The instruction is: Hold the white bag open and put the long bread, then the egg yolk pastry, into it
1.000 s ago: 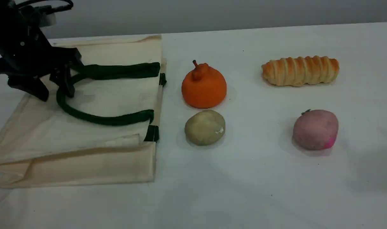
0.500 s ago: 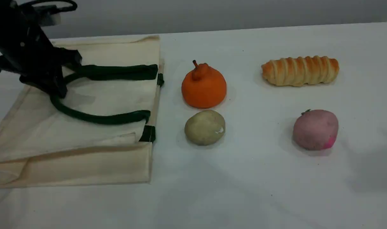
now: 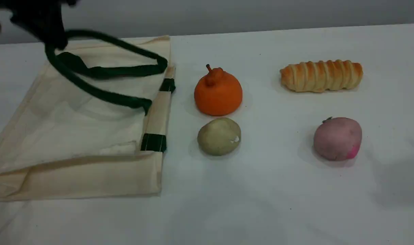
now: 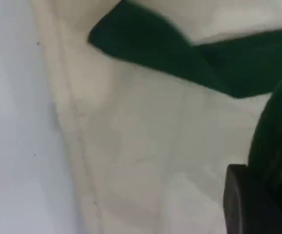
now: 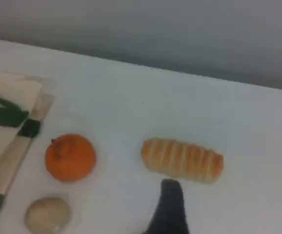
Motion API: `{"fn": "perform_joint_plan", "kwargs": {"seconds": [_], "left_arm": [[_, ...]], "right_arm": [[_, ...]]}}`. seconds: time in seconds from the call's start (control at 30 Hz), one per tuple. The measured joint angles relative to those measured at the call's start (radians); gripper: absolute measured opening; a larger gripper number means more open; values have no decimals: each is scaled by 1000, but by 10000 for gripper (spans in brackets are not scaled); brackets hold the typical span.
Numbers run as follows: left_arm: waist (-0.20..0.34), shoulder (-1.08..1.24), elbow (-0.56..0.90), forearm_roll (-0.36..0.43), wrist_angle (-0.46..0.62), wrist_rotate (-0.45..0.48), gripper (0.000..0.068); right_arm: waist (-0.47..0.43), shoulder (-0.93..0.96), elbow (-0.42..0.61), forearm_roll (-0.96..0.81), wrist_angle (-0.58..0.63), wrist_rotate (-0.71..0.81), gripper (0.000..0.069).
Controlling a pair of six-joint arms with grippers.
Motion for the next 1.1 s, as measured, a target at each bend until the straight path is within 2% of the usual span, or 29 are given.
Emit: {"fn": "perform_joint_plan", "kwargs": {"seconds": [0.13,0.27,0.37,0.53,0.63,0.87,1.1], "left_arm": [[0,0,-144,-68,162,80,81],[0,-14,-273,-81,205,83,81],[0,-43,-329,-107,205,125,81],[0,-100,-333,-212,206,223,81],[0,-139,-332,-265,205,239,81],[0,-205,-323,-266,205,233,81],[-1,-250,-312,-301,203,228,81]], "right_arm": [[0,0,0,0,1,0,554],[0,12,0,6,40,0,554],[0,42,0,6,36,0,554],[0,122,0,6,14,0,554],[0,170,0,6,-14,-10,554],[0,274,0,6,-76,-64,554],[0,385,0,0,-105,-82,554]]}}
